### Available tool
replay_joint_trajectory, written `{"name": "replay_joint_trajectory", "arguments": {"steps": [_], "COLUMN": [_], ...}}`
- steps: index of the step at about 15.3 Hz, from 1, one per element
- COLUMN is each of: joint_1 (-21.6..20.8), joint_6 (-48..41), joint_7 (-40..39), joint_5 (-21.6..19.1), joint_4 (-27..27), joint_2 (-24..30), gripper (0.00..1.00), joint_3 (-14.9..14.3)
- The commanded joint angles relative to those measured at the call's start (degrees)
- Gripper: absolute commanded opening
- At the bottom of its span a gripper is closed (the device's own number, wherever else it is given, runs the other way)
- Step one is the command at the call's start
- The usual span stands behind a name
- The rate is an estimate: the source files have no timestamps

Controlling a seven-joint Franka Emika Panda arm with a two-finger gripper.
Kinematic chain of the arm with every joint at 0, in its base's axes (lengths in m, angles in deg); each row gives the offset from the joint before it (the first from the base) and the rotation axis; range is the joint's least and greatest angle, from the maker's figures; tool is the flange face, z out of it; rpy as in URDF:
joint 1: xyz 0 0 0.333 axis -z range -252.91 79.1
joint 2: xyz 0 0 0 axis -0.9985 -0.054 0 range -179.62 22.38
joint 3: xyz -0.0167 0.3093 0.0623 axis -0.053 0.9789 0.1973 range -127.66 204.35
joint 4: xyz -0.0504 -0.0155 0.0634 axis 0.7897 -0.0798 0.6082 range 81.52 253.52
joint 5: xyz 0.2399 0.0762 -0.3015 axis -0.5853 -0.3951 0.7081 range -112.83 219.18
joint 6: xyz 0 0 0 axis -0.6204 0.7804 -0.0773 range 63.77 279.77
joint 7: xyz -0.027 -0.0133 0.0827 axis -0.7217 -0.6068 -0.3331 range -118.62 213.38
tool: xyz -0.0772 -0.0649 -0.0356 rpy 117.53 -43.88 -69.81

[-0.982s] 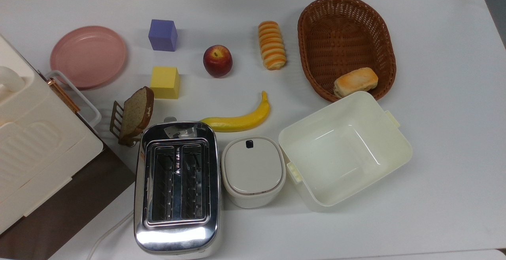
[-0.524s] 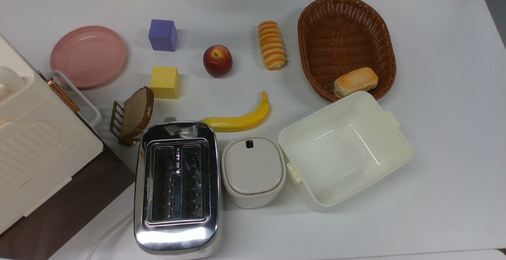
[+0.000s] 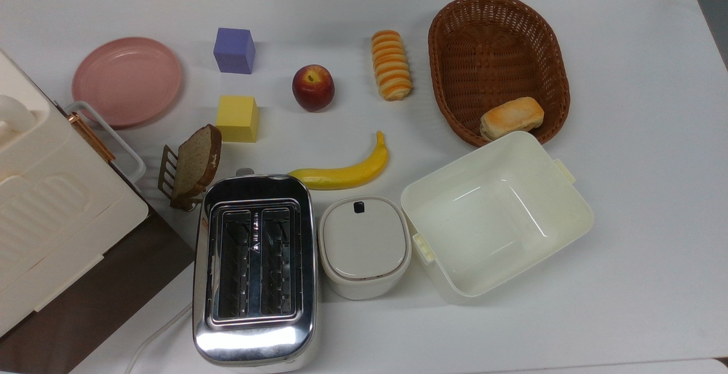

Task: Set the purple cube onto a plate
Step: 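Move the open gripper over the purple cube and lower it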

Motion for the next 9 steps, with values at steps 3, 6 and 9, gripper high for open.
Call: {"name": "replay_joint_trajectory", "arguments": {"steps": [3, 6, 9], "joint_1": [-14.84, -24.96, -25.25], "joint_6": [3.01, 2.58, 2.22], "joint_7": [1.64, 7.86, 11.22], "joint_5": [5.87, 11.14, 12.21], "joint_4": [6.91, 6.65, 3.68], "joint_2": [5.88, 6.25, 2.47], "gripper": [1.00, 1.00, 1.00], "joint_3": [-18.56, -27.72, -27.56]}}
